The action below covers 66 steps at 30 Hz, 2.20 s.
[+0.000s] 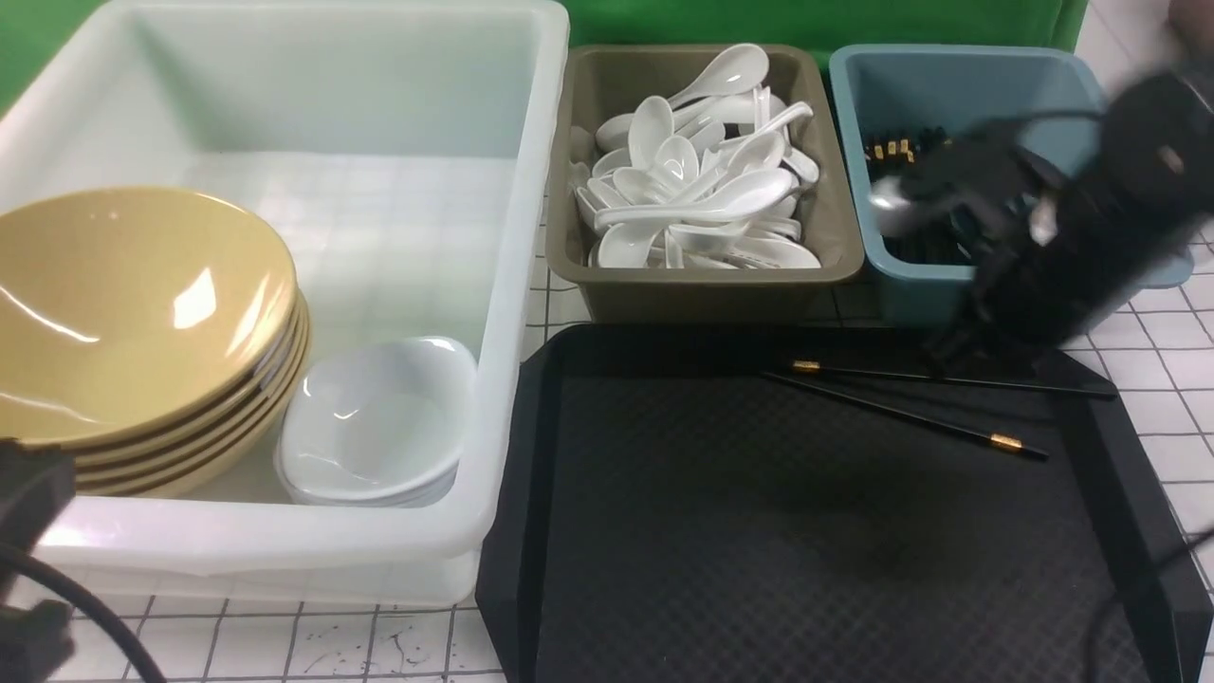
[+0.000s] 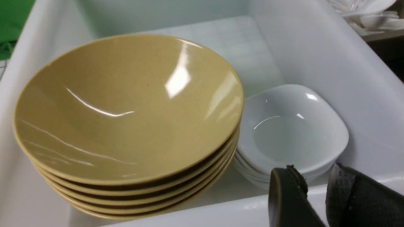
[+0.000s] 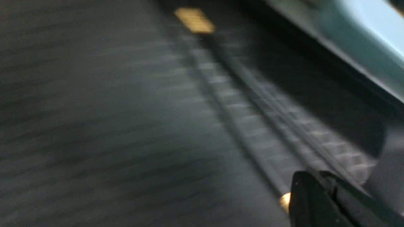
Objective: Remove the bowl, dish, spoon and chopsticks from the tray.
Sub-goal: Use the right arm to grab a chopstick, then use the right arm to put a chopstick into the small storage box on the right
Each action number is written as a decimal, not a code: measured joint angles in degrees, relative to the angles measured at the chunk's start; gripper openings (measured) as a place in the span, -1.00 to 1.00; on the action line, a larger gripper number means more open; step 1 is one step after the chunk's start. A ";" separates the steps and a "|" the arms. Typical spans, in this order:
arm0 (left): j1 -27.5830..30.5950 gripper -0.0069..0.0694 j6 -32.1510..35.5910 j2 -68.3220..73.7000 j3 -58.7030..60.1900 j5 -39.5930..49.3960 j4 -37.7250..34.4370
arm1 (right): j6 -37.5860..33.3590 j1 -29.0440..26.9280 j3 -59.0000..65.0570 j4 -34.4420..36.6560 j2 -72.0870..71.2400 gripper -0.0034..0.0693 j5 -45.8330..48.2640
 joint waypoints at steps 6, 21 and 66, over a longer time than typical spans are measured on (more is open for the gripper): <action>-0.23 -0.44 0.00 0.10 4.65 -9.14 0.00 | -3.33 -2.91 3.74 0.78 2.40 -0.81 -11.57; -0.23 -0.44 0.00 0.10 4.91 -10.99 0.00 | -13.81 -2.91 -4.38 -0.95 12.35 0.30 -3.01; -0.23 -0.44 -0.03 0.10 6.84 -11.90 0.00 | -6.65 -7.45 -26.65 1.73 10.07 0.24 15.20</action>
